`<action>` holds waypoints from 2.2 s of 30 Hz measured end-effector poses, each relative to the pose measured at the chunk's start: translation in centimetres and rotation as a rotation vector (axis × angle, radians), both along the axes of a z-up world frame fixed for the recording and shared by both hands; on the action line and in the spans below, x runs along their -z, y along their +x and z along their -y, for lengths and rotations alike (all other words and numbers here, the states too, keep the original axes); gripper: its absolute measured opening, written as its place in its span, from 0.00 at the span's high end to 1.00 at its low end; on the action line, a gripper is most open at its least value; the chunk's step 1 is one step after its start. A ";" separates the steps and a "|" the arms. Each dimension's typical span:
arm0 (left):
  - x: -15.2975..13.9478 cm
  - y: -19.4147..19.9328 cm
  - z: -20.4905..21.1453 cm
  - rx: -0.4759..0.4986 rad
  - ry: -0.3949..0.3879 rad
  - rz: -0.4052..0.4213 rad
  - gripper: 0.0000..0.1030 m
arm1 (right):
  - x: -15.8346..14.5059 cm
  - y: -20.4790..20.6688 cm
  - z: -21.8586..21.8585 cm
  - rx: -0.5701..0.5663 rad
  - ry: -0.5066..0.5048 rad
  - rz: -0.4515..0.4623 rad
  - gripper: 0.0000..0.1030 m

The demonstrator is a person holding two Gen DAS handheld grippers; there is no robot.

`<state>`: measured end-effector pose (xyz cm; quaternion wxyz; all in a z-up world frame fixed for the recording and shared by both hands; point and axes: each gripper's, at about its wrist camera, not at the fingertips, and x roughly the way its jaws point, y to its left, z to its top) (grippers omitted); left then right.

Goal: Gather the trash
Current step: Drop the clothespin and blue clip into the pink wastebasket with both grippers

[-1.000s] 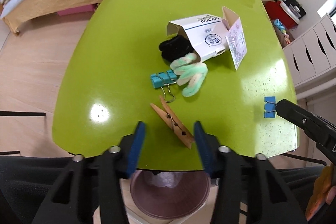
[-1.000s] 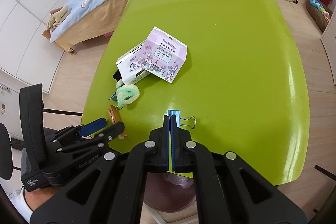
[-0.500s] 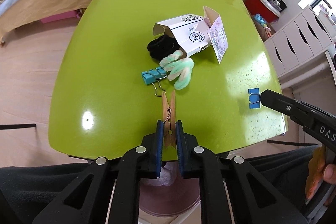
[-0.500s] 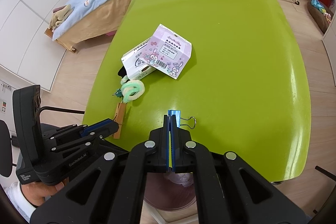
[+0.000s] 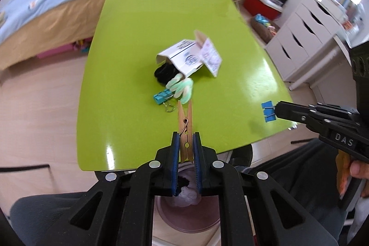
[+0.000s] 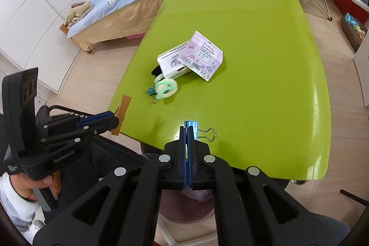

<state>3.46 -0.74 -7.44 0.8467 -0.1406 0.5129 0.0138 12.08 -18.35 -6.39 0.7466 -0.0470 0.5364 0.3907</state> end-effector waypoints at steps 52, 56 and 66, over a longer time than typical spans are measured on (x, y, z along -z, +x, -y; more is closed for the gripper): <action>-4.0 -9.0 4.1 0.280 0.017 0.080 0.88 | -3.0 -9.5 5.1 -0.022 -0.002 0.047 0.11; -3.9 -8.9 5.0 0.318 0.017 0.072 0.88 | -3.1 -9.3 5.7 -0.005 0.004 0.046 0.11; -3.2 -8.4 5.0 0.302 0.017 0.088 0.13 | -3.4 -8.9 6.5 0.022 0.018 0.045 0.07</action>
